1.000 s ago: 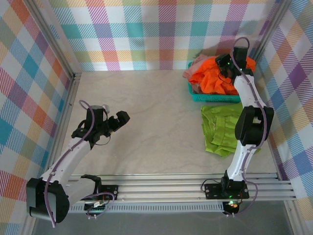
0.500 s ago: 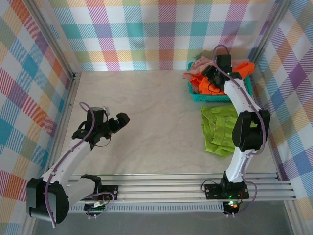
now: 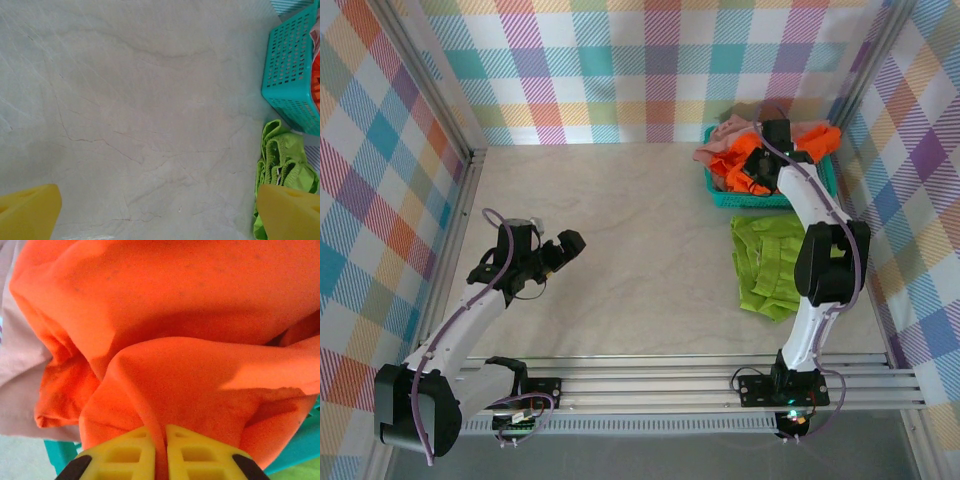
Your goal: Fold and stack the shorts
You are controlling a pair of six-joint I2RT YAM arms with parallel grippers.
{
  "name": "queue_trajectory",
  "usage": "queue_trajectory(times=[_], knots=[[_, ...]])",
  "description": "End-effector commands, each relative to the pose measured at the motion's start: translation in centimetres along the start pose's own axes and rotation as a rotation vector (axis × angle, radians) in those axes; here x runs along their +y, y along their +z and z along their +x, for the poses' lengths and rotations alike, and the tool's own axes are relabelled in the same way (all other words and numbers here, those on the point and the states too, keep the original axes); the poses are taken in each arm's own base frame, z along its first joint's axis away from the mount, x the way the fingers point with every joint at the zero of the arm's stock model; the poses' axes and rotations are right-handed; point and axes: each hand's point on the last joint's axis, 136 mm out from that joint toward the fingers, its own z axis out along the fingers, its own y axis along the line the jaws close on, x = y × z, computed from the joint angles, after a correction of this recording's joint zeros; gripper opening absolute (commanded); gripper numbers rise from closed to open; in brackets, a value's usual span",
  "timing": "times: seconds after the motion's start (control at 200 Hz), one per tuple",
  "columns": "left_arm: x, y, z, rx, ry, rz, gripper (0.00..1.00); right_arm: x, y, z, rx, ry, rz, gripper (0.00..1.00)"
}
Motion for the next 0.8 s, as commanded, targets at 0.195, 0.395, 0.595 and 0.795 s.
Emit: queue_trajectory(times=[0.195,0.395,0.595,0.795], knots=[[-0.4,-0.8,-0.5,-0.033,-0.007,0.029,1.00,8.6,-13.5,-5.6,-0.284,-0.046,-0.304,0.00],[-0.7,-1.1,-0.5,-0.040,-0.009,0.038,1.00,13.7,-24.5,-9.1,-0.466,-0.132,-0.505,0.00],[-1.0,-1.6,-0.6,-0.049,-0.006,0.046,1.00,18.8,-33.5,-7.5,-0.563,-0.294,-0.720,0.00],[-1.7,-2.6,-1.1,-0.072,0.010,0.062,1.00,25.0,-39.1,-1.5,-0.529,-0.486,-0.927,0.00]])
